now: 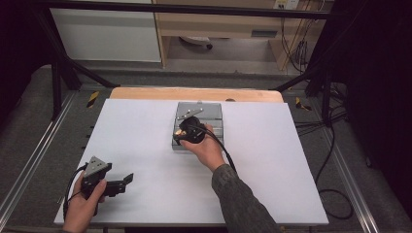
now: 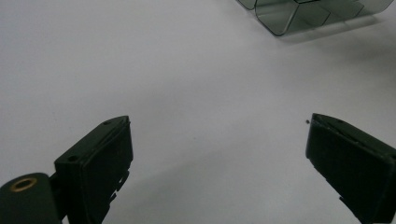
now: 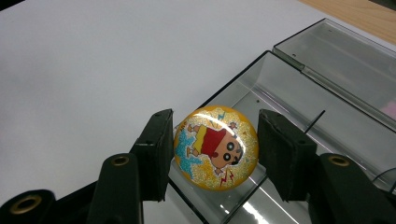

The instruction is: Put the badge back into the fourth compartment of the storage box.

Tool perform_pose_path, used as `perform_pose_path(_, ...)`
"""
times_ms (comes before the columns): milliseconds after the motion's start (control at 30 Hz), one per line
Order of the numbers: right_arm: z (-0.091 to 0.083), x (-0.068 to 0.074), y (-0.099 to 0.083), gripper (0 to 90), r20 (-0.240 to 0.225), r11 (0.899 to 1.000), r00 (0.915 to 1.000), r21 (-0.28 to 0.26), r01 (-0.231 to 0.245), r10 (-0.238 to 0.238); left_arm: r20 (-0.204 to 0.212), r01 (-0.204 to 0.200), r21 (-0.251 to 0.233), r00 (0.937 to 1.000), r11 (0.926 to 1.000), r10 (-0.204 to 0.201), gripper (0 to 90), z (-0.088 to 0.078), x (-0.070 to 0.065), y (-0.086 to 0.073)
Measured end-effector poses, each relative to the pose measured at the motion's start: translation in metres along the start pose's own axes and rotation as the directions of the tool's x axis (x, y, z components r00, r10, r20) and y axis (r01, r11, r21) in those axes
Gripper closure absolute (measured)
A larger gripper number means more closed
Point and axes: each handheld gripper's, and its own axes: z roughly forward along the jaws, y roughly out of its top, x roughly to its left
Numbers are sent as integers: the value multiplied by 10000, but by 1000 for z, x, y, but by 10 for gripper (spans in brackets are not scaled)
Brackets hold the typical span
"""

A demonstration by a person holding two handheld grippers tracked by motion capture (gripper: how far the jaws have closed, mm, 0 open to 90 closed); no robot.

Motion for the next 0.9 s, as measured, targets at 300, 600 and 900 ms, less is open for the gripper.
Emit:
perform_pose_path(300, 1, -2, -3, 472, 31, 10000, 10000, 54, 18, -18, 4, -17, 29, 10000, 10000, 17, 74, 0, 0, 0)
perform_pose_path(600, 3, -4, -7, 472, 81, 9998, 9998, 131, -157, 156, 53, -43, 17, 10000, 10000, 43, 74, 0, -1, 0)
perform_pose_path(900, 7, -4, -12, 471, 42, 9996, 9996, 123, -266, 266, 74, -38, -3, 10000, 10000, 38, 74, 0, -1, 0)
